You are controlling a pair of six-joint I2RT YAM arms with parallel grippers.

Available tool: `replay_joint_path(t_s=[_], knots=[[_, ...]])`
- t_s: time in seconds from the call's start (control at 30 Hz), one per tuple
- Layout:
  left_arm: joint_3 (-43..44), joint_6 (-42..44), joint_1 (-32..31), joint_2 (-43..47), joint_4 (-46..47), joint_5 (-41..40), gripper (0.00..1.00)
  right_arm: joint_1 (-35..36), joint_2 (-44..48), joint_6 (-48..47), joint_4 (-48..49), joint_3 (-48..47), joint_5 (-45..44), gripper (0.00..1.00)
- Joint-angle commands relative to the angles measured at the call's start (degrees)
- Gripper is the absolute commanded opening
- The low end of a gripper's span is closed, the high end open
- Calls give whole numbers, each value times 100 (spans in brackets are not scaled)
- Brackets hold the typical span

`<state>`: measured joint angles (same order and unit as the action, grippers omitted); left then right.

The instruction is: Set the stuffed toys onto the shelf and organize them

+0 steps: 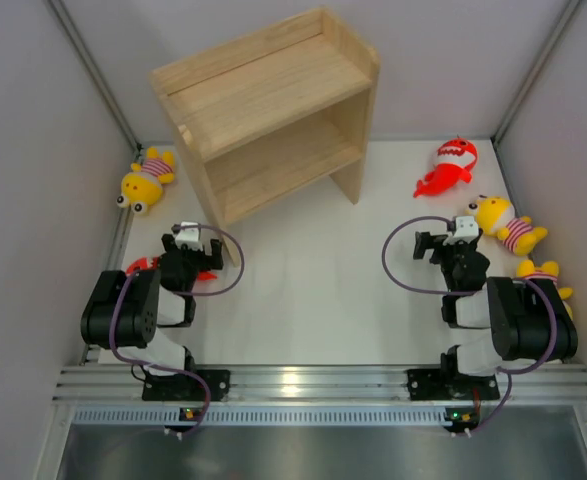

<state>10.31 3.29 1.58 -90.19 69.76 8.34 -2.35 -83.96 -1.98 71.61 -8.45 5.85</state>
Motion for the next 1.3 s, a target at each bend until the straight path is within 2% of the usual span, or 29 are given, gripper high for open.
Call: replay_joint_path(t_s=[0.0, 0.13, 0.2, 0.23, 0.37, 0.5, 0.57, 0.63, 0.67, 0.73, 0.8, 0.83, 0.87, 0.93, 1.03, 1.1, 1.13, 1.2, 1.23, 1.27], knots=[[445, -223, -36, -7, -153, 178, 99, 86, 91, -31, 309, -175, -22, 99], [613, -311, -9, 28, -367, 88, 99, 94, 99, -13, 344, -157, -57, 99], [499, -242, 113, 185, -295, 727, 99, 94, 91, 13, 362, -157, -110, 99], [438, -267, 166, 265, -270, 748, 99, 94, 99, 5, 362, -148, -119, 99], [-141, -485, 316, 318, 634, 880, 99, 155, 283, -39, 258, -140, -232, 99], [-336, -627, 386, 616, 1014, 844, 99, 191, 915, -83, -620, -253, -514, 99], [-345, -715, 526, 1431, 322, 1169, 99, 278, 1353, -40, -1129, -455, -828, 98], [-240, -410, 606, 2360, -598, 1292, 99, 376, 1689, 153, -1894, -709, -1067, 99], [-205, -60, 606, 2583, -1308, 1311, 99, 367, 2021, 458, -2123, -789, -1207, 99], [-292, 145, 615, 2970, -1447, 1319, 99, 376, 2304, 662, -2905, -1156, -1288, 99], [-231, 277, 694, 3112, -2068, 1267, 99, 376, 2507, 1023, -3615, -1752, -1568, 99], [91, 251, 738, 3157, -2437, 1275, 99, 367, 2508, 1128, -4402, -2009, -1682, 99], [321, 251, 782, 3157, -3563, 1267, 99, 358, 2412, 1321, -4863, -2281, -1840, 99], [1057, 295, 791, 3166, -4615, 1197, 99, 288, 2227, 1506, -5863, -3020, -1842, 99], [1683, 741, 817, 3280, -6190, 986, 99, -168, 1561, 1919, -6517, -3742, -1745, 99], [2412, 1032, 896, 3263, -6972, 776, 99, -301, 1235, 2192, -6616, -4127, -1701, 99], [2693, 1347, 922, 3254, -7785, 531, 99, -379, 850, 2263, -6634, -4269, -1692, 100], [3405, 1551, 984, 3192, -8502, 214, 99, -415, 383, 2421, -6686, -4751, -1666, 99], [3617, 1630, 1002, 3166, -9184, 21, 99, -442, 120, 2491, -6739, -4945, -1640, 99], [4002, 1753, 1019, 3148, -9478, -260, 99, -477, -405, 2666, -6948, -5165, -1544, 100]])
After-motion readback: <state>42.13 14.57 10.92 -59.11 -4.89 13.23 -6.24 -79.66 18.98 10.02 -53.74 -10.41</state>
